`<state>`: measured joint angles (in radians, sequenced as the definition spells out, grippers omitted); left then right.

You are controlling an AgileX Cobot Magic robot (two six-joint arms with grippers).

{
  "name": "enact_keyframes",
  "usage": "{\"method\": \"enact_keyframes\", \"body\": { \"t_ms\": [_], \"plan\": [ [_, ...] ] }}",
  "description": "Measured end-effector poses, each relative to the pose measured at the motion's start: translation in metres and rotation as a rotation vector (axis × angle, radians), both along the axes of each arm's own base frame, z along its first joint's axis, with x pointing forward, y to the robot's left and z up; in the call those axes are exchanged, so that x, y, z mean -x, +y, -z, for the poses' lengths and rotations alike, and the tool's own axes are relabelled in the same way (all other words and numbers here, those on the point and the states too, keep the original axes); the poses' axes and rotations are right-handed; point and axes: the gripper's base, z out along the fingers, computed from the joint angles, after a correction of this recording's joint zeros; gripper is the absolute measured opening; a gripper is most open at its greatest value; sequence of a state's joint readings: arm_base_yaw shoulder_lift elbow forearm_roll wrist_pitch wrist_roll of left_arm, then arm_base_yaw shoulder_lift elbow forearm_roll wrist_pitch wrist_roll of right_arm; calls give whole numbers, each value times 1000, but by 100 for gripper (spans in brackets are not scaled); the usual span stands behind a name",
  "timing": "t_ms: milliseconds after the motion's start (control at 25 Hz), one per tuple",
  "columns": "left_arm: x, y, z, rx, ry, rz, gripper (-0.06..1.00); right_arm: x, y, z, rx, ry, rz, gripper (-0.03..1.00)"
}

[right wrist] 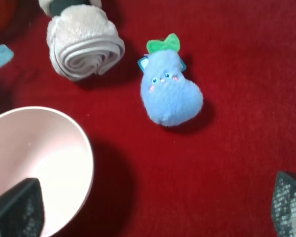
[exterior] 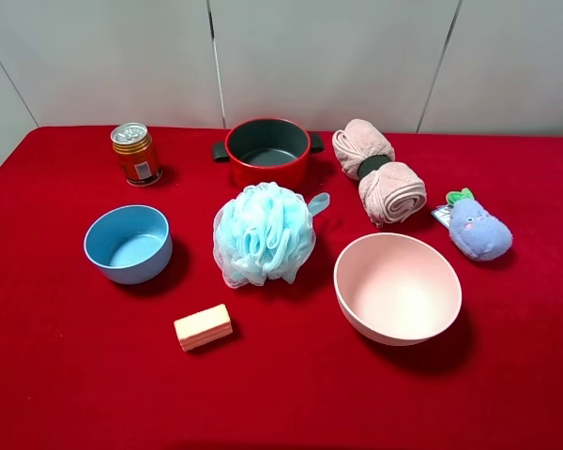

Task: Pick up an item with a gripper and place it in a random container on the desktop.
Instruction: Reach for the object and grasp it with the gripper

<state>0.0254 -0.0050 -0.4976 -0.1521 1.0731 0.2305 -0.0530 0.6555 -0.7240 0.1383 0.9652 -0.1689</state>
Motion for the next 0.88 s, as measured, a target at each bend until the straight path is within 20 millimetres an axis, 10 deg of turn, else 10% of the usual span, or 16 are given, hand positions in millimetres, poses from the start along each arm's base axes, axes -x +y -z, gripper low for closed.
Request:
{"method": "enact_keyframes", "body": {
  "t_ms": [880],
  "plan": [
    [0,0,0,0,0,0,100,-151,-9,36,38,281,-56,69]
  ]
}}
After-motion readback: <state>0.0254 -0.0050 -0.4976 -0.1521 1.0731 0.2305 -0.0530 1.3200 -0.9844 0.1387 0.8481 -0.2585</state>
